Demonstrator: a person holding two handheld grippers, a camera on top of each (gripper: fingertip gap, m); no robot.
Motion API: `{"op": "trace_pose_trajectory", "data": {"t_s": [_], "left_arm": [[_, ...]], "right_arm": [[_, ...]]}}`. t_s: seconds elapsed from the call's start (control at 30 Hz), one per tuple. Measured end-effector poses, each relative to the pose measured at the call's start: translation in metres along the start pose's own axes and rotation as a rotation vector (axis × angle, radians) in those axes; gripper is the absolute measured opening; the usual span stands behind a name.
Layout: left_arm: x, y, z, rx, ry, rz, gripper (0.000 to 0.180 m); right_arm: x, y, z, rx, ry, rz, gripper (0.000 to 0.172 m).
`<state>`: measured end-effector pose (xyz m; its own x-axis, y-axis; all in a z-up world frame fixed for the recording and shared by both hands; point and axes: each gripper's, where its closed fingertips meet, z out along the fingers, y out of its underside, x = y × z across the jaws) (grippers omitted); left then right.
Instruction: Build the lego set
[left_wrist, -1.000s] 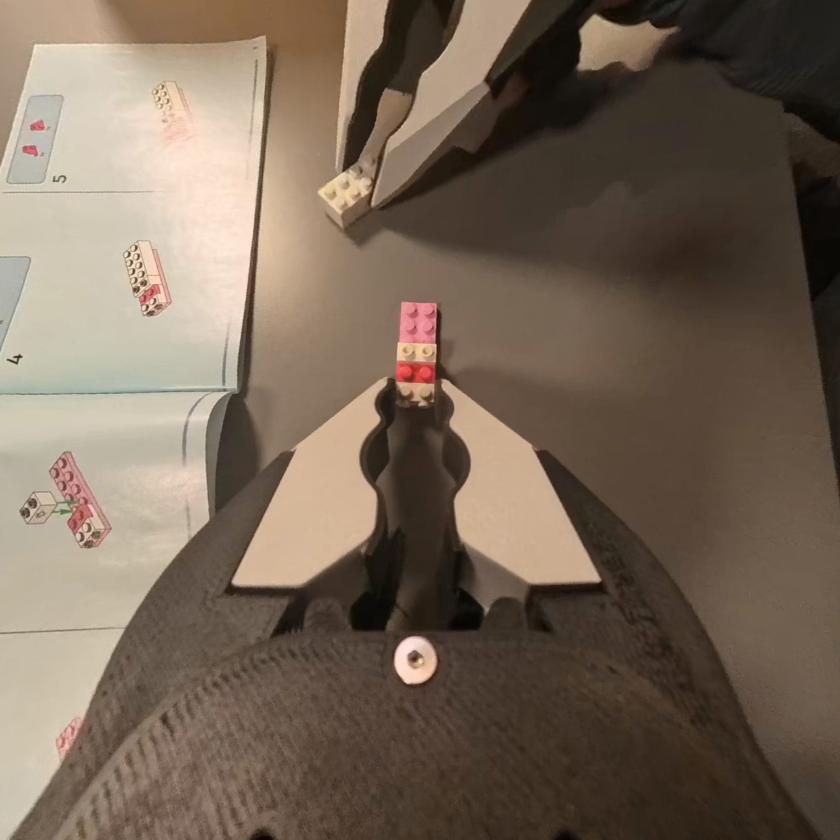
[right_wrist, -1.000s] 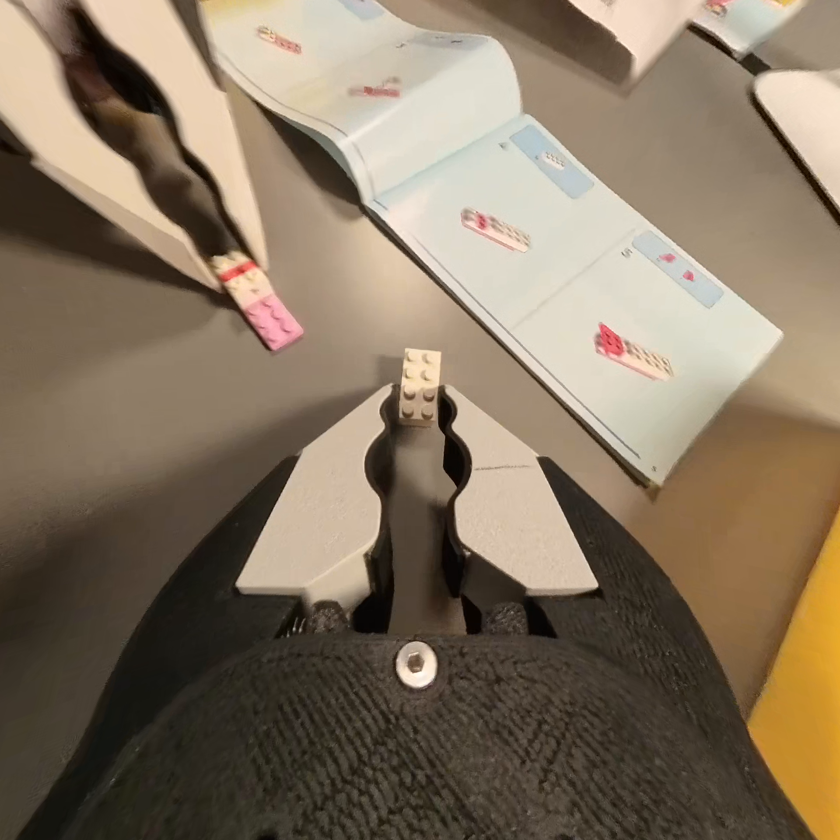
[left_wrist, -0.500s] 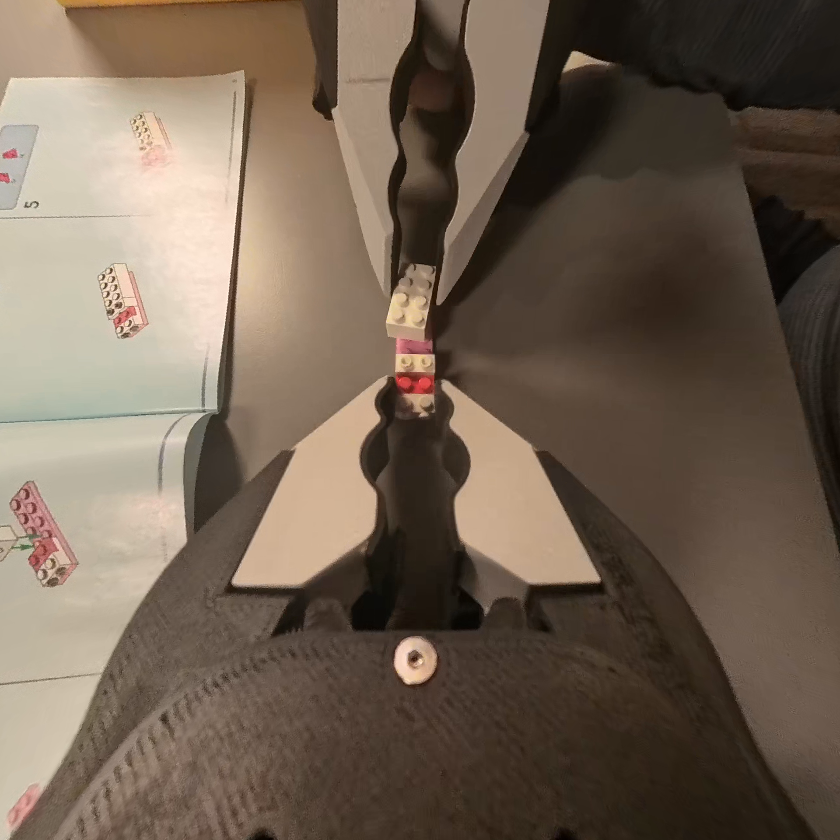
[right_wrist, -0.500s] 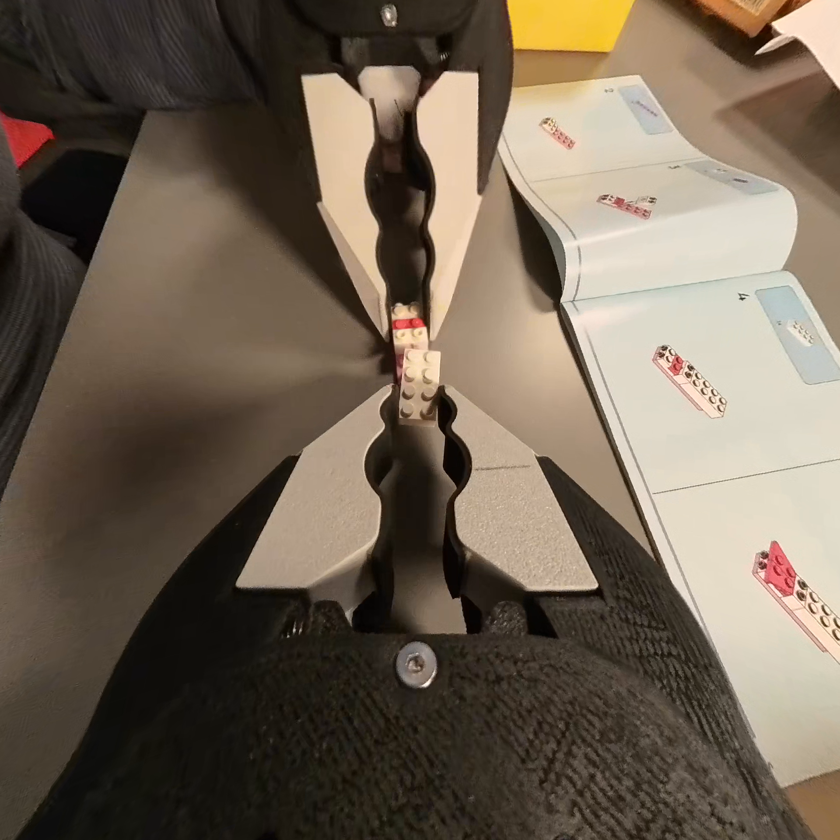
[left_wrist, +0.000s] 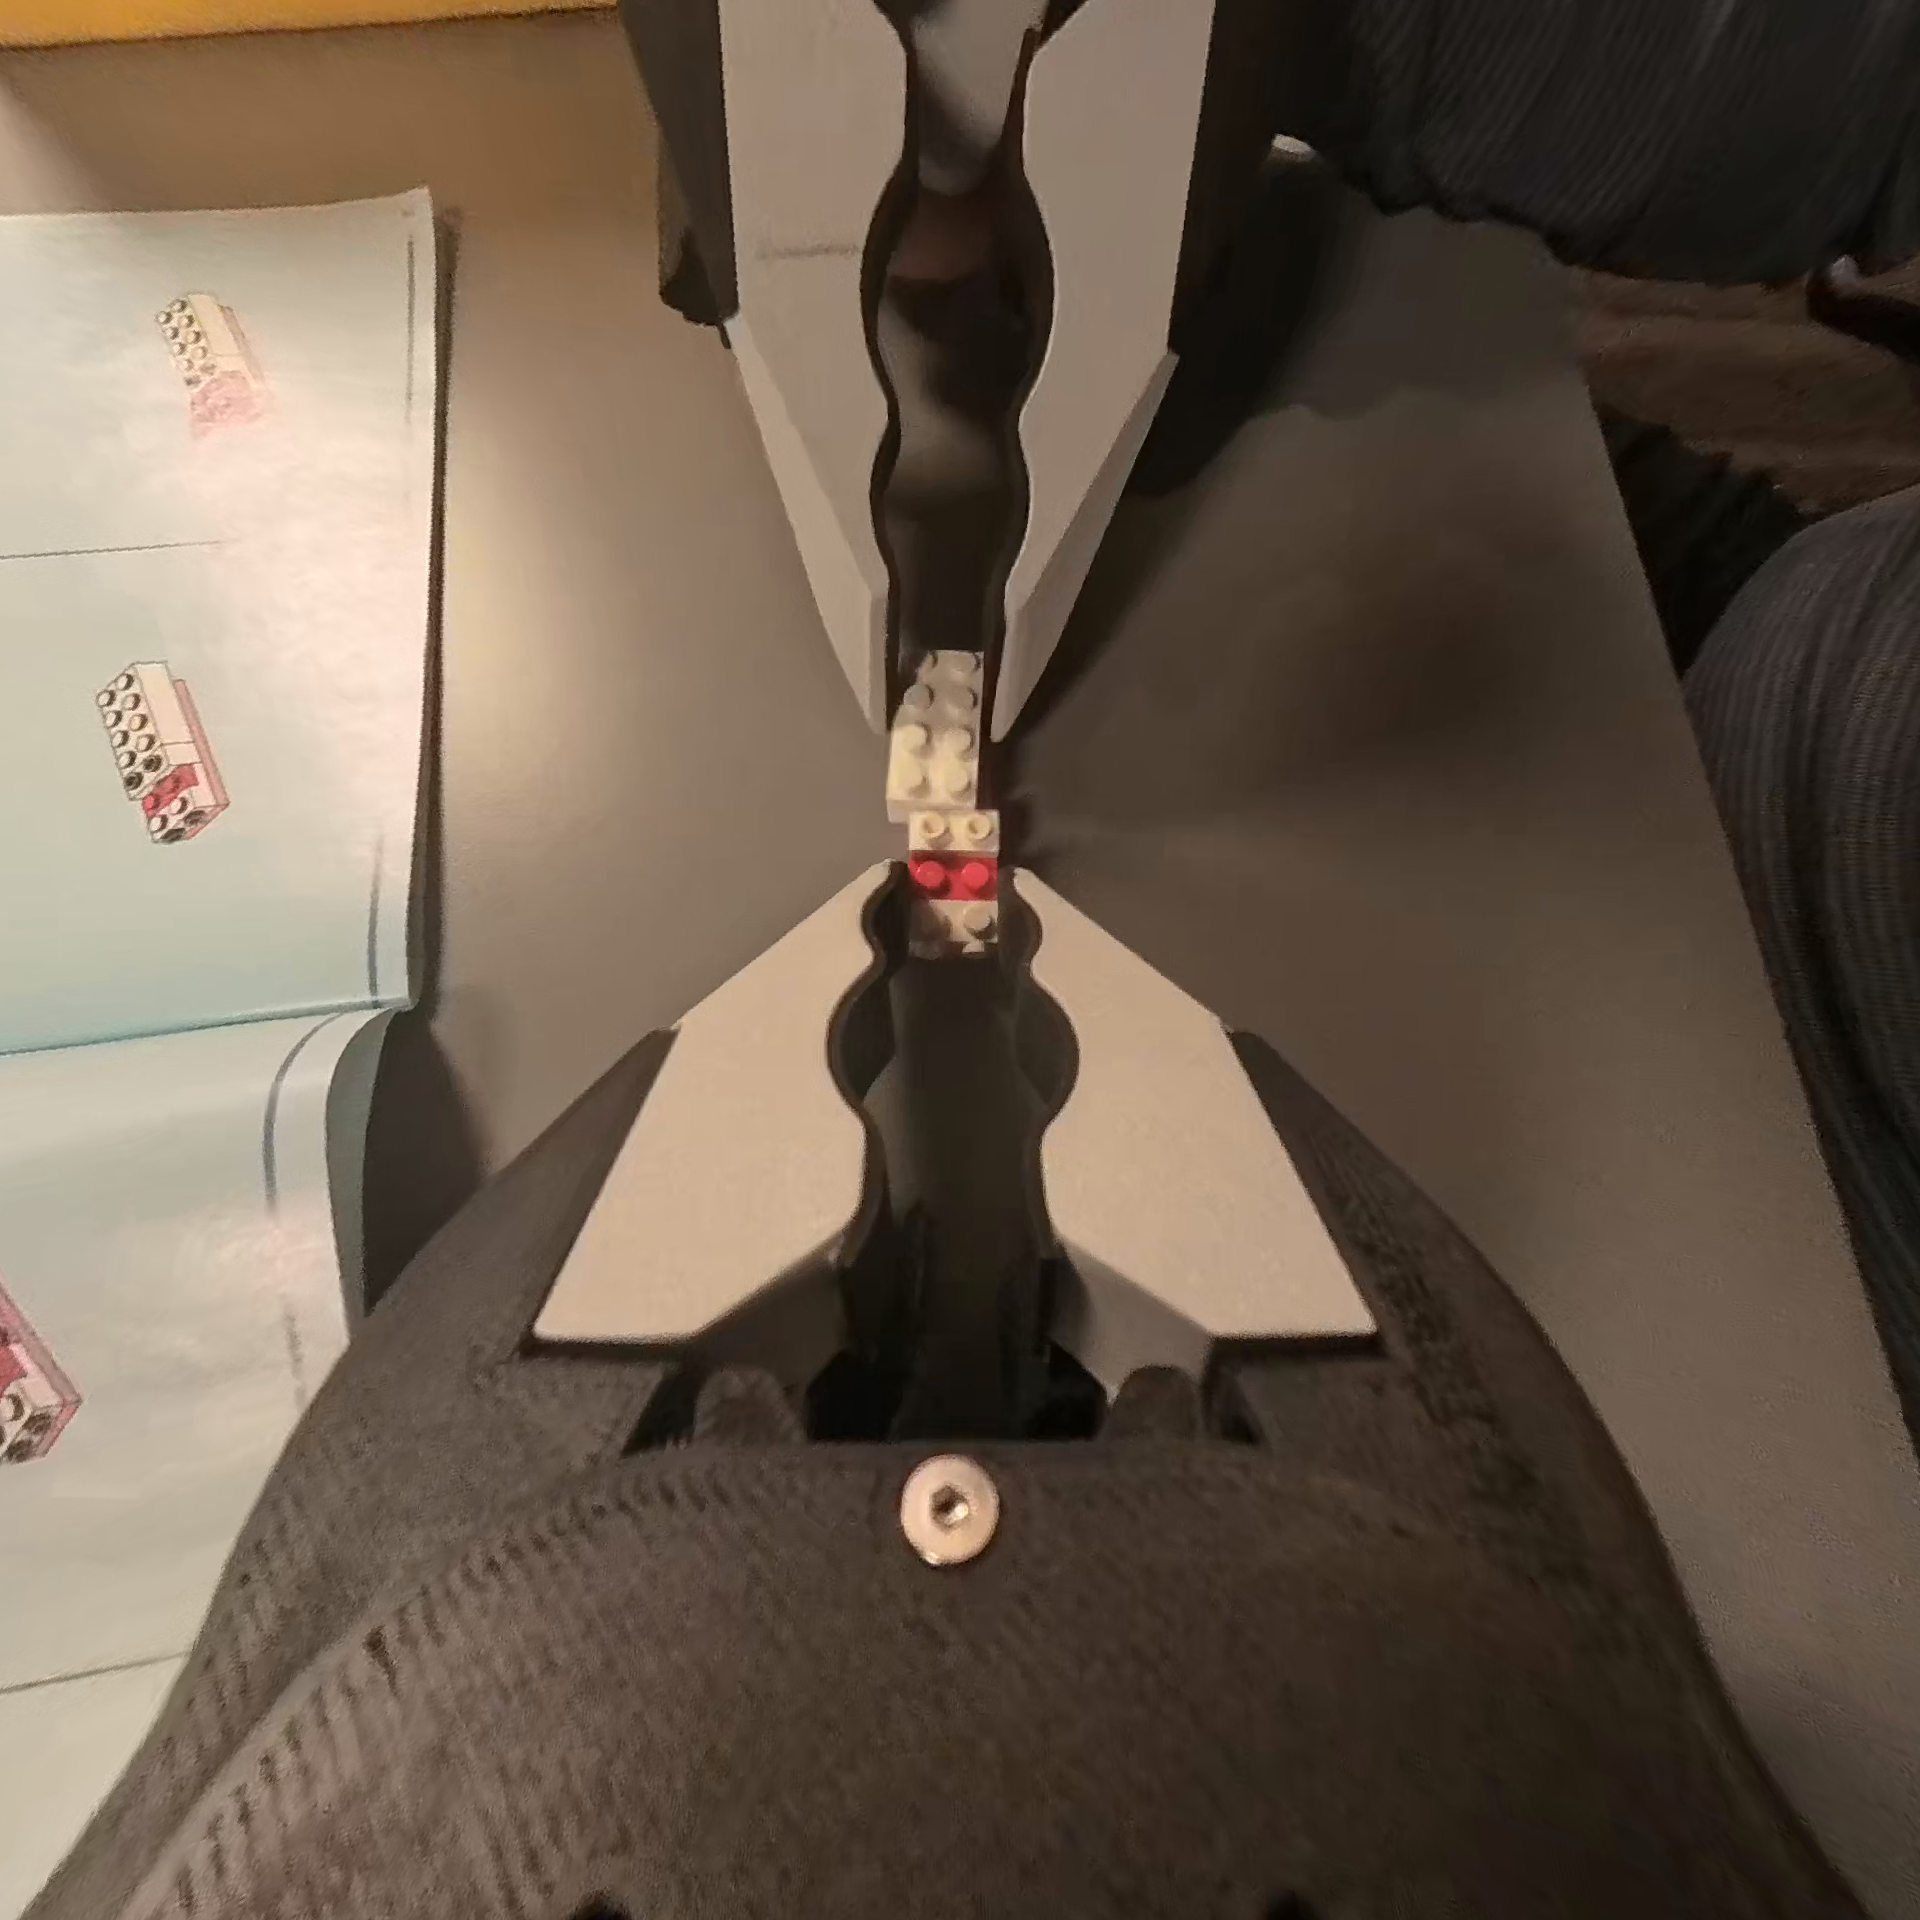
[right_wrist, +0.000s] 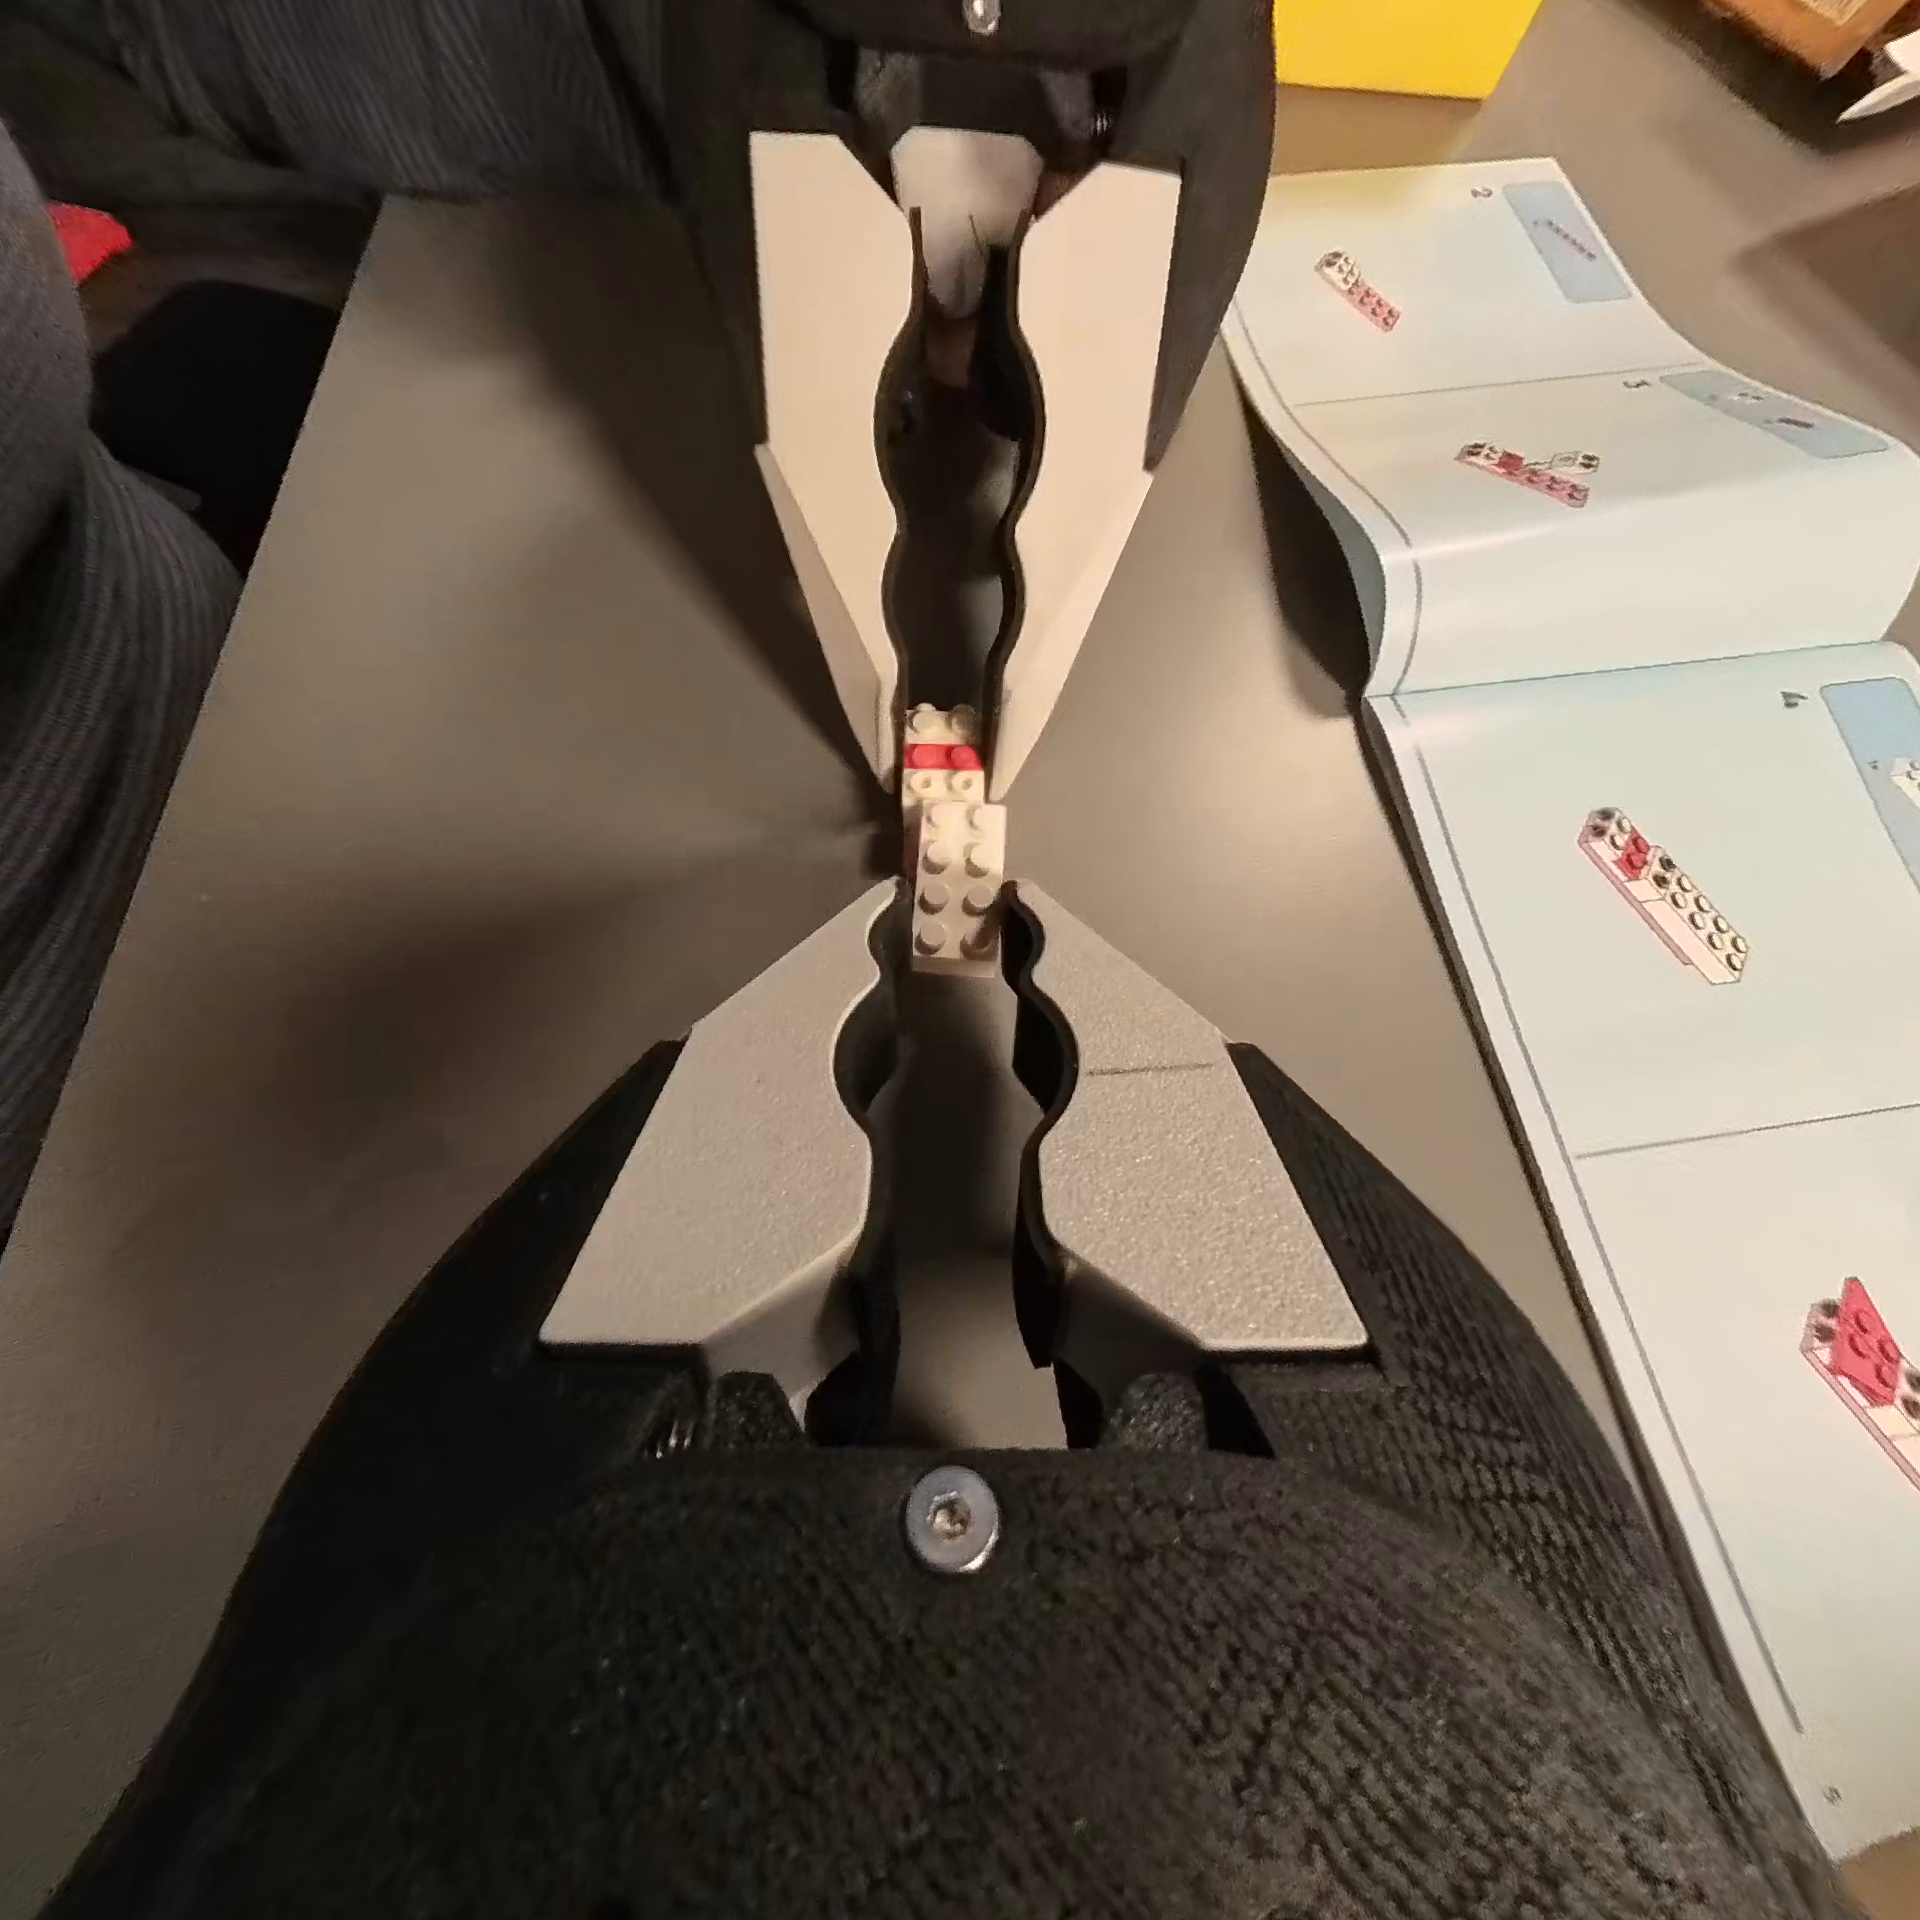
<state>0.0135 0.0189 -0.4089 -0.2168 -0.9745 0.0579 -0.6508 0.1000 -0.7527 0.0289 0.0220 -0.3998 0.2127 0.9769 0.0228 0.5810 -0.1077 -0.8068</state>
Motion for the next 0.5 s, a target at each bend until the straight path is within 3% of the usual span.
{"op": "trace_pose_trajectory", "data": {"t_s": [0.5], "left_arm": [[0.0021,-0.0057,0.0005,0.029,0.012,-0.025,0.016]], "right_arm": [[-0.0024,-0.0008,-0.0016,0.009,0.01,0.003,0.019]]}}
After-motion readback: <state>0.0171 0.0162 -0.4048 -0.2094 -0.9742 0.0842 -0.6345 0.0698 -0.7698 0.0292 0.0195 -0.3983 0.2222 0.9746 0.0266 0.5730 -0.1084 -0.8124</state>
